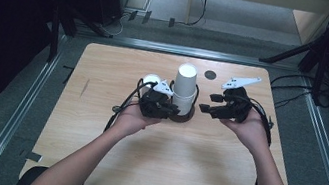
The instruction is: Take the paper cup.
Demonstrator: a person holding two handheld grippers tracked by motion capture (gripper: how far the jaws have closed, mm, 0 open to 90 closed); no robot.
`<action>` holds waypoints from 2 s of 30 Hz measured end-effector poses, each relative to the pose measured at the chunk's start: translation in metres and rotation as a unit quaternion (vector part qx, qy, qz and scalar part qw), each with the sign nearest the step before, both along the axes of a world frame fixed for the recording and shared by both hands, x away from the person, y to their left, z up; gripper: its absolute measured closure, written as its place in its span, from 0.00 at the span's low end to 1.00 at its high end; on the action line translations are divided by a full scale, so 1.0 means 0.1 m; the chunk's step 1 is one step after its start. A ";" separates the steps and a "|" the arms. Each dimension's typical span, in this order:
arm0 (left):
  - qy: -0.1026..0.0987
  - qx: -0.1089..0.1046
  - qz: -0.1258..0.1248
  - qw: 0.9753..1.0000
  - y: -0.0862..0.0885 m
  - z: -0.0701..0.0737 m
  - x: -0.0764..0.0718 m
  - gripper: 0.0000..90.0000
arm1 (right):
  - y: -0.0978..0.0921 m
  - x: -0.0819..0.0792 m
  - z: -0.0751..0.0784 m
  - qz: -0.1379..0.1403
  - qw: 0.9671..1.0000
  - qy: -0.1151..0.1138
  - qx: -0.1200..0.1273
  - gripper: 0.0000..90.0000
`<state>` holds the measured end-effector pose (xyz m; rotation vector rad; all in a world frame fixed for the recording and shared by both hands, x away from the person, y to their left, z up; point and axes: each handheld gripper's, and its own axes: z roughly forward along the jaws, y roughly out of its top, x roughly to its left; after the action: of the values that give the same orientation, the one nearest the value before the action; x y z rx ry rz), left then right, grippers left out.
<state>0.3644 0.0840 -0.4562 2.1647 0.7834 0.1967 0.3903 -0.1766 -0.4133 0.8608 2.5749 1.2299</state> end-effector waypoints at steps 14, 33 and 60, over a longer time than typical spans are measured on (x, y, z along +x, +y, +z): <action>0.000 -0.011 0.032 0.999 -0.05 0.00 0.13 0.95 | 0.15 0.20 0.21 -0.001 1.000 -0.016 -0.006 0.40; -0.011 -0.014 0.059 0.998 -0.10 0.00 0.17 0.96 | 0.45 0.44 0.48 0.018 0.999 -0.028 -0.014 0.32; -0.013 -0.017 0.063 0.998 -0.10 -0.01 0.17 0.94 | 0.83 0.62 0.46 0.025 0.998 -0.006 -0.052 0.35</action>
<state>0.3818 0.0743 -0.4573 2.0790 0.9022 0.2742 0.4524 -0.0933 -0.3671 0.7702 2.6403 1.0996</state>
